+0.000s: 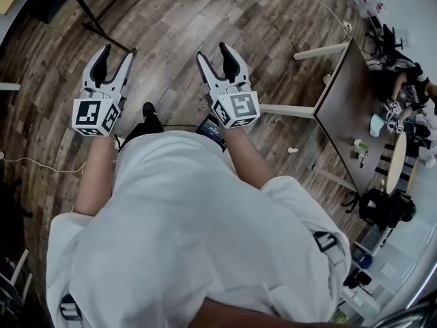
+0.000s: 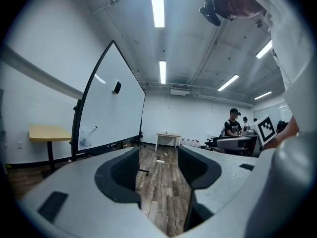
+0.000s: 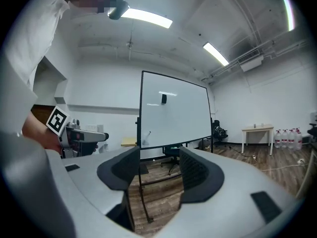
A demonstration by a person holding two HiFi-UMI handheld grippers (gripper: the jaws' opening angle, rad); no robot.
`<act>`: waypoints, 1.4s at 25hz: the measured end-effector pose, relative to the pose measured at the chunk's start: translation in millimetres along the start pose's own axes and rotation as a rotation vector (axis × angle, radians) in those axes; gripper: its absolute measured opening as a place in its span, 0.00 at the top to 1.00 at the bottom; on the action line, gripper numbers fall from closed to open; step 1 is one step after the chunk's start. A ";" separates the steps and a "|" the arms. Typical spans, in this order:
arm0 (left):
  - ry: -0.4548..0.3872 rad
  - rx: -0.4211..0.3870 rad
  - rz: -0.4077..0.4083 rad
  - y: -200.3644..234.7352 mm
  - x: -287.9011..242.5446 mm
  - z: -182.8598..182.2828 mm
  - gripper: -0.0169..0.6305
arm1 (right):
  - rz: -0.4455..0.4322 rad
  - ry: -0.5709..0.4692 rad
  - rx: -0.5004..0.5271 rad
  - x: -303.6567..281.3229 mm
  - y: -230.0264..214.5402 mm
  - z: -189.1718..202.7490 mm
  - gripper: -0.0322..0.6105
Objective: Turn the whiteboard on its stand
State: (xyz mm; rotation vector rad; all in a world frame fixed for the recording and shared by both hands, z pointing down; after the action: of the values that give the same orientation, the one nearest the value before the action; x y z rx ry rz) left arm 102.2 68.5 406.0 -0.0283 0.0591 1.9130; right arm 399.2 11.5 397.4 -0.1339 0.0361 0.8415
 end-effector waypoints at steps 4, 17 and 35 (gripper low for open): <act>-0.017 0.005 0.011 42.0 -20.9 -6.7 0.62 | 0.007 -0.021 0.009 -45.9 -0.5 -11.4 0.57; 0.006 0.003 -0.082 141.7 -43.7 -19.0 0.62 | -0.101 -0.041 0.019 -164.5 6.6 -23.5 0.57; 0.097 0.024 -0.352 276.6 -130.4 -30.8 0.62 | -0.367 0.012 0.000 -407.1 -54.8 -41.8 0.58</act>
State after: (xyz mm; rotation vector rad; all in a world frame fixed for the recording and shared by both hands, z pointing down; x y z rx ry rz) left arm -114.8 -148.6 389.2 -0.1084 0.1337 1.5584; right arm 169.7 -331.7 396.3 -0.1404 0.0216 0.4743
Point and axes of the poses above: the fingertips, and each gripper's own axes: x backward along the fingers, y to its left, z out of its underside, the point moved 9 cm from there along x, backward along the fingers, and after that the axes turned 6 degrees about -x, right-handed, at the moved point
